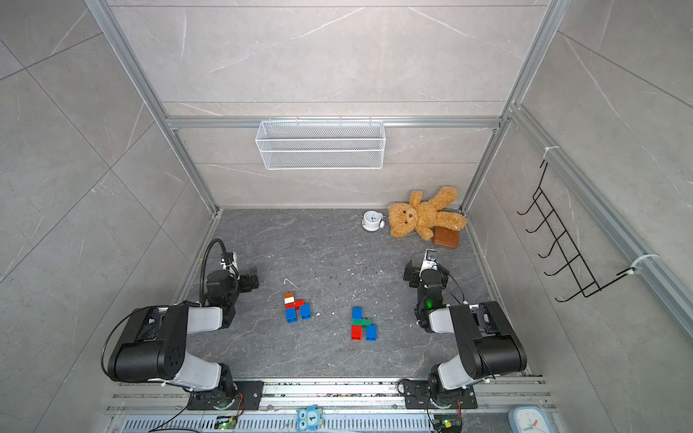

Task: Assemble the letter h with lego
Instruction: Reset both arms

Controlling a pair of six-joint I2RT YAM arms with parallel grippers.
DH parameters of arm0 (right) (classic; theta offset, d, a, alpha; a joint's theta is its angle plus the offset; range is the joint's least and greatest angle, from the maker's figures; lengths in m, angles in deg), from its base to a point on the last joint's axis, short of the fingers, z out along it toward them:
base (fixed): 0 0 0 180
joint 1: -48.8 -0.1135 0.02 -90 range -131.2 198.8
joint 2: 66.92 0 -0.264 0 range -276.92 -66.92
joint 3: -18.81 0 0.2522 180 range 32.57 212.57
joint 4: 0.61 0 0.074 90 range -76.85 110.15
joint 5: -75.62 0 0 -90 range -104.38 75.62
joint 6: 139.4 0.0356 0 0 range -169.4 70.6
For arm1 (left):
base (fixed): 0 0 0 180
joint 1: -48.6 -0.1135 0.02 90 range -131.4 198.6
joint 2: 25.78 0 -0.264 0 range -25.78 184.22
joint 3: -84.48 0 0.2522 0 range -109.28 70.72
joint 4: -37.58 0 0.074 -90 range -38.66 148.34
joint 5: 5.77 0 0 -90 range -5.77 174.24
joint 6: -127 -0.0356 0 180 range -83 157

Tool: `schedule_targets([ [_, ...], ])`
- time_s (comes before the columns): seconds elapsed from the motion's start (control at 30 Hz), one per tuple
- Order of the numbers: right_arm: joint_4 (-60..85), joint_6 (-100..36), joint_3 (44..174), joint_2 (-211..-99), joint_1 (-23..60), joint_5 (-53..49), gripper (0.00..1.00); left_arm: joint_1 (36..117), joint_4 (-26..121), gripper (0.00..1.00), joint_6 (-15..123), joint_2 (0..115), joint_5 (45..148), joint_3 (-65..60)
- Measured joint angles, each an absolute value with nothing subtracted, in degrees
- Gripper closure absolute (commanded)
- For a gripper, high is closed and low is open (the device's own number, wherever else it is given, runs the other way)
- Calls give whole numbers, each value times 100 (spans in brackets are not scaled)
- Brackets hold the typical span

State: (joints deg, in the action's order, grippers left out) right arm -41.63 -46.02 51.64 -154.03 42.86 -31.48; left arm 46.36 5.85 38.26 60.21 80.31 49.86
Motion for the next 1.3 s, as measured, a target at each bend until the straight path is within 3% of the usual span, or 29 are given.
schedule_targets([
  [0.23, -4165, -4602, 5164, -15403, 4286, -3146, 0, 4358, 388, 0, 3653, 6019, 9047, 5147],
  [0.57, -4165, -4602, 5164, -15403, 4286, -3146, 0, 4334, 482, 0, 3789, 6021, 8580, 5106],
  [1.3, -4148, -4598, 5164, -15403, 4321, -3030, 0, 4334, 482, 0, 3793, 6021, 8564, 5106],
])
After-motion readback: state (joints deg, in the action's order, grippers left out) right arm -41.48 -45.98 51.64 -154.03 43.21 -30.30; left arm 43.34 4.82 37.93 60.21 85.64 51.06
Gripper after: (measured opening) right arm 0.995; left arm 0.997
